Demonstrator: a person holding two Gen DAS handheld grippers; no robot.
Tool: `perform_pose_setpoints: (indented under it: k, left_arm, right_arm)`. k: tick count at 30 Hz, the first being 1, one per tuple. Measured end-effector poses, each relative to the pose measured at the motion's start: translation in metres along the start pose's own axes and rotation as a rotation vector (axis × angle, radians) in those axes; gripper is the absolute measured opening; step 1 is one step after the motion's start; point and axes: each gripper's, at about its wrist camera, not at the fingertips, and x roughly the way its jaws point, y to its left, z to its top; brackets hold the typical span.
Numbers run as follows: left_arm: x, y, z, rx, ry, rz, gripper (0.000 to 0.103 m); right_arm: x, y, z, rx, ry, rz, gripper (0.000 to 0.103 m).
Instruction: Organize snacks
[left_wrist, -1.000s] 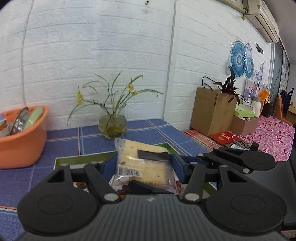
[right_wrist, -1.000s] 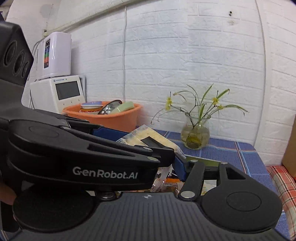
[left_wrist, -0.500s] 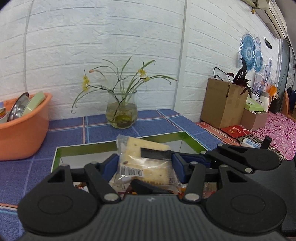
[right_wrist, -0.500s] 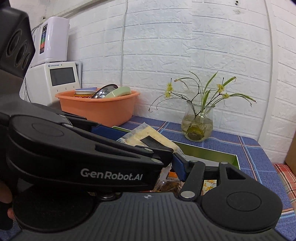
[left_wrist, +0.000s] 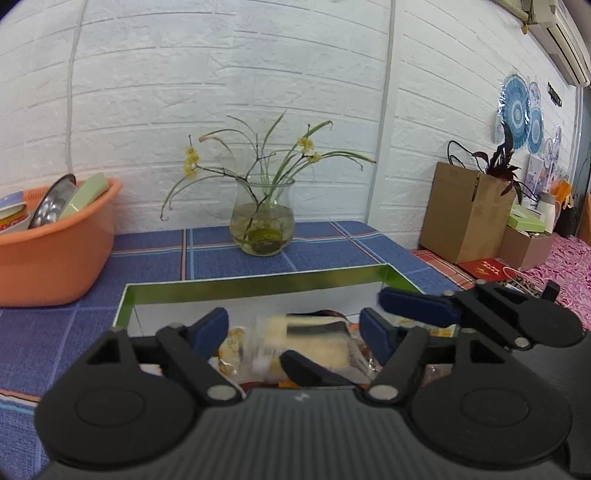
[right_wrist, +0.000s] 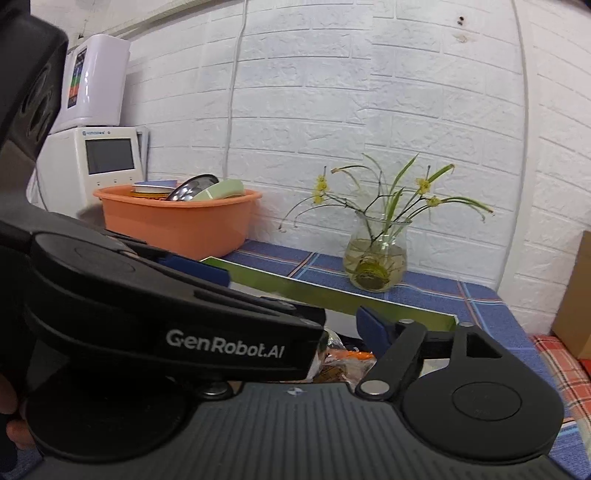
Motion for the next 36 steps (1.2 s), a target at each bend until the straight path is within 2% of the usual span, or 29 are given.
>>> perform_pose_setpoints:
  k: [2, 6, 8, 12, 16, 19, 29, 36]
  left_arm:
    - [0.0, 0.001, 0.0, -0.001, -0.007, 0.024, 0.08]
    - [0.001, 0.007, 0.001, -0.028, -0.007, 0.076, 0.082]
    - [0.002, 0.01, 0.001, -0.043, -0.006, 0.11, 0.091]
    - [0.0, 0.013, 0.003, -0.051, -0.026, 0.183, 0.091]
    - [-0.001, 0.015, 0.005, -0.058, 0.024, 0.232, 0.091]
    - [-0.006, 0.018, 0.003, -0.058, 0.03, 0.29, 0.091]
    - [-0.04, 0.022, -0.006, -0.075, 0.056, 0.362, 0.091]
    - [-0.087, 0.008, -0.016, -0.037, 0.001, 0.377, 0.091]
  right_arm:
    - [-0.002, -0.002, 0.0, 0.002, -0.013, -0.008, 0.103]
    - [-0.005, -0.004, 0.002, 0.035, -0.022, 0.038, 0.103]
    - [-0.004, -0.002, 0.002, 0.031, -0.026, 0.033, 0.103]
    - [-0.003, -0.003, 0.0, 0.05, -0.021, 0.02, 0.103]
    - [-0.001, -0.006, -0.004, 0.072, 0.009, -0.003, 0.103]
    - [-0.004, -0.008, -0.008, 0.098, 0.033, -0.027, 0.103]
    - [-0.034, -0.014, -0.002, 0.202, 0.016, -0.136, 0.103]
    - [-0.074, -0.012, 0.002, 0.279, 0.018, -0.213, 0.103]
